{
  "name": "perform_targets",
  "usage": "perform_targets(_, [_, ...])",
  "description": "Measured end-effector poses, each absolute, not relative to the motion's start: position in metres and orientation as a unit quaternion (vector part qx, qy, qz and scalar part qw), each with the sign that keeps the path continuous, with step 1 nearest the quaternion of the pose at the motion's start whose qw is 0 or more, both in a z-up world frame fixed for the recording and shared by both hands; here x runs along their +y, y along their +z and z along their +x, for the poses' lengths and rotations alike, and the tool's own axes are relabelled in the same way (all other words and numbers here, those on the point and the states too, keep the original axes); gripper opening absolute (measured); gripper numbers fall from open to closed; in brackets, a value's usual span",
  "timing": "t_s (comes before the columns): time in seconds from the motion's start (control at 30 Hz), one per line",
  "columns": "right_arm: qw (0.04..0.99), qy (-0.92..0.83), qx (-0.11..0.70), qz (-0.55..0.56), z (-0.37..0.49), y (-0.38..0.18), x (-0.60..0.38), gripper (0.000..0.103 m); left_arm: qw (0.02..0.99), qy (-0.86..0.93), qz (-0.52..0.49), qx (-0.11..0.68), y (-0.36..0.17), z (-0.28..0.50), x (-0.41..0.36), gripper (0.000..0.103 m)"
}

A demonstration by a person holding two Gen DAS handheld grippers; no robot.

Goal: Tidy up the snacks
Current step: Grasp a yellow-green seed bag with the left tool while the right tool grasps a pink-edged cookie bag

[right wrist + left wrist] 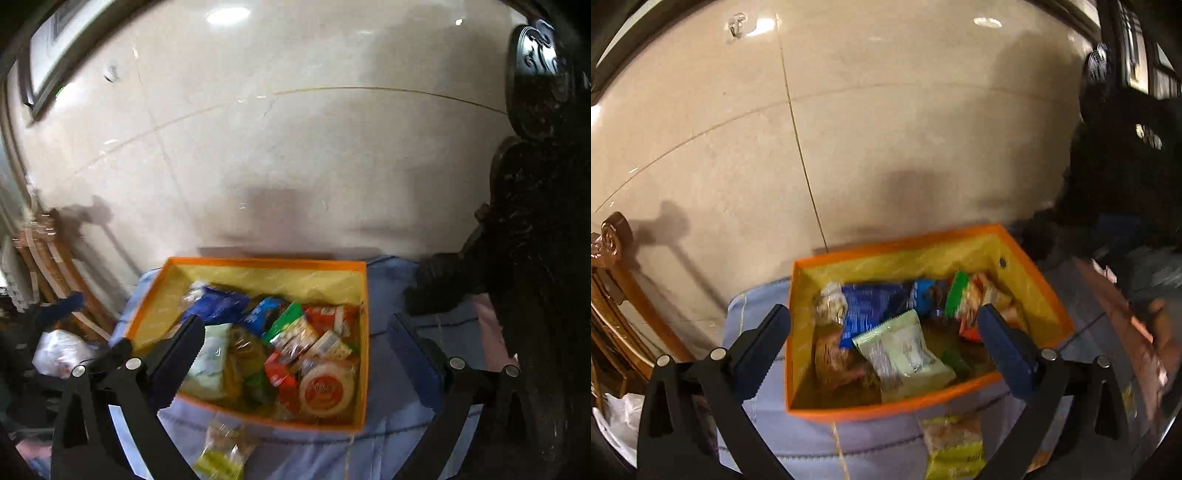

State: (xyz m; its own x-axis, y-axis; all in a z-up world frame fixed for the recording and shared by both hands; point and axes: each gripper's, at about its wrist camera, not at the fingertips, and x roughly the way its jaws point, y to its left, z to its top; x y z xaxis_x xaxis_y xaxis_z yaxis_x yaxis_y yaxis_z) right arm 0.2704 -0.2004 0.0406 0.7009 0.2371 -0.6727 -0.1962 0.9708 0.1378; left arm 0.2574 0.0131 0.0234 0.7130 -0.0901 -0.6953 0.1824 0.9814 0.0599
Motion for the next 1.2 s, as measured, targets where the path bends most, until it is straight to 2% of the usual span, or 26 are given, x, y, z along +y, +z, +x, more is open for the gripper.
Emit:
perform_targets(0.13, [0.901, 0.199, 0.381, -0.047, 0.219, 0.021, -0.203, 0.099, 0.91, -0.124, 0.096, 0.383, -0.009, 0.222, 0.0, 0.099])
perform_targets(0.27, [0.857, 0.202, 0.435, -0.187, 0.171, -0.05, -0.192, 0.099, 0.874, -0.207, 0.152, 0.412, -0.07, 0.185, -0.018, 0.099])
perform_targets(0.33, [0.834, 0.196, 0.476, -0.198, 0.157, -0.088, -0.192, 0.099, 0.848, -0.224, 0.181, 0.444, -0.105, 0.178, -0.029, 0.099])
perform_targets(0.47, [0.801, 0.208, 0.531, -0.183, 0.147, -0.143, -0.193, 0.099, 0.843, -0.252, 0.175, 0.443, -0.132, 0.179, -0.039, 0.099])
perform_targets(0.6, [0.795, 0.25, 0.514, -0.202, 0.141, -0.153, -0.182, 0.099, 0.841, -0.263, 0.136, 0.454, -0.147, 0.198, -0.041, 0.099])
perform_targets(0.77, [0.766, 0.284, 0.51, -0.268, 0.138, -0.166, -0.157, 0.099, 0.811, -0.233, 0.125, 0.523, -0.19, 0.212, -0.037, 0.099])
perform_targets(1.0, [0.785, 0.267, 0.539, -0.15, 0.147, -0.179, -0.174, 0.099, 0.842, -0.206, 0.102, 0.488, -0.179, 0.191, -0.017, 0.099])
perform_targets(1.13, [0.795, 0.243, 0.534, -0.153, 0.136, -0.181, -0.169, 0.1, 0.841, -0.177, 0.09, 0.503, -0.168, 0.195, -0.019, 0.099])
perform_targets(1.17, [0.795, 0.234, 0.54, -0.146, 0.136, -0.182, -0.169, 0.098, 0.844, -0.162, 0.08, 0.505, -0.164, 0.196, -0.019, 0.097])
perform_targets(1.2, [0.794, 0.23, 0.544, -0.144, 0.134, -0.181, -0.167, 0.089, 0.847, -0.153, 0.076, 0.504, -0.162, 0.196, -0.021, 0.092])
